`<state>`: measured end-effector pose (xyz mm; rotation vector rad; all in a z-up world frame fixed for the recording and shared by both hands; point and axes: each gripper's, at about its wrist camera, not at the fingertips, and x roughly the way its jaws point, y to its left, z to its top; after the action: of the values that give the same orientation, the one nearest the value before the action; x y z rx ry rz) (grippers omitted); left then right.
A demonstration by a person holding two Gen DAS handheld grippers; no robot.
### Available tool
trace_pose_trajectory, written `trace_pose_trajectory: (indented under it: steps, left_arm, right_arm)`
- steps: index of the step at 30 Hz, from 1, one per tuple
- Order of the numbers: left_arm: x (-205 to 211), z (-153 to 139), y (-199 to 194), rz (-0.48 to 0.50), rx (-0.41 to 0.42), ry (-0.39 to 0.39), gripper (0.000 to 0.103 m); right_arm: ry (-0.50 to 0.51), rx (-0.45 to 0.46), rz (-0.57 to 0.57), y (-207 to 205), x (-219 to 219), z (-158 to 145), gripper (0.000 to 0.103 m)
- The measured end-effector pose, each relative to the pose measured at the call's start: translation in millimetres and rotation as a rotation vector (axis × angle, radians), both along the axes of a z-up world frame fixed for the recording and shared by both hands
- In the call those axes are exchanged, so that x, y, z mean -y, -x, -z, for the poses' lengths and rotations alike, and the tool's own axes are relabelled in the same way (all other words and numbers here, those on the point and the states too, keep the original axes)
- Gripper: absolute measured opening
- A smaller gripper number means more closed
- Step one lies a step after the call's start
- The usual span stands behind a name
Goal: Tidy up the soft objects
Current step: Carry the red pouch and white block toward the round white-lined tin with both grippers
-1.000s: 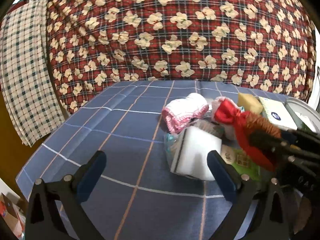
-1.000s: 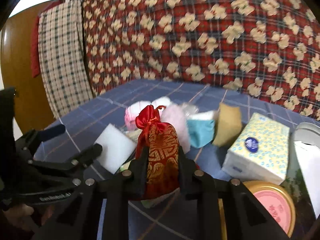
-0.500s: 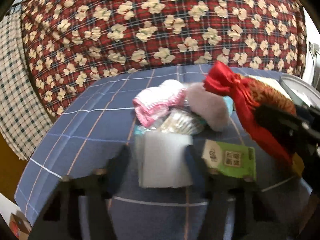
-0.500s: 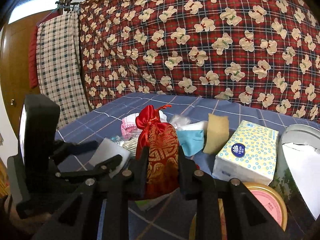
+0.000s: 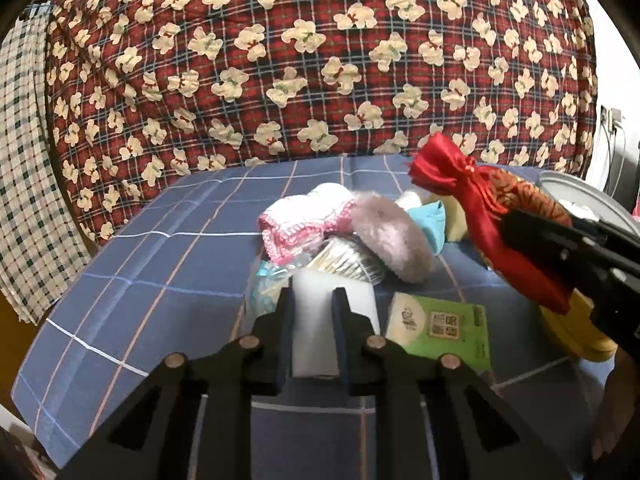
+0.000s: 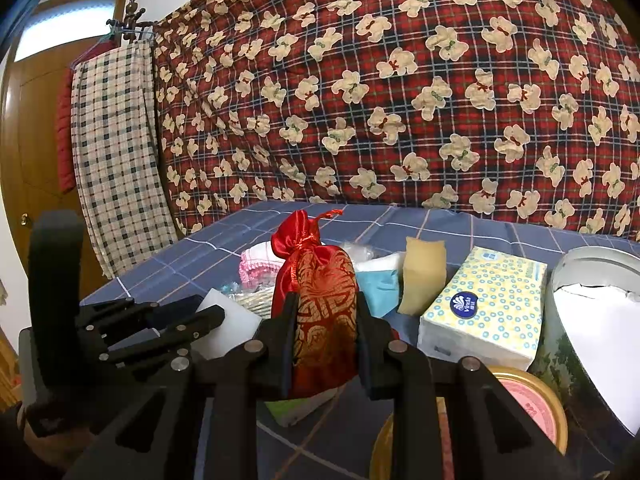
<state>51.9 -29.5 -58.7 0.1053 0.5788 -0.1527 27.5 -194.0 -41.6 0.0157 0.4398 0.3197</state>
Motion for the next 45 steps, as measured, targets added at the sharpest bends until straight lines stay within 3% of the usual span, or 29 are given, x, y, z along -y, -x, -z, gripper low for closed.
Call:
trace_pose_trajectory:
  steps: [11, 25, 29, 45]
  left_arm:
    - [-13.5, -8.7, 10.5, -0.052, 0.090, 0.071, 0.015]
    - [13.3, -14.2, 3.8, -0.017, 0.071, 0.083, 0.015]
    - [13.2, -22.4, 11.0, -0.019, 0.098, 0.109, 0.015]
    - [40.4, -30.5, -8.0, -0.019, 0.143, 0.127, 0.015]
  right_arm:
    - [-0.016, 0.022, 0.012, 3.4, 5.3, -2.5, 0.028]
    - [-0.002, 0.047, 0.017, 6.0, 5.6, -5.1, 0.028]
    - [0.038, 0.106, 0.023, 12.5, 4.5, -9.0, 0.028]
    - [0.036, 0.131, 0.065, 5.0, 14.9, -8.7, 0.028]
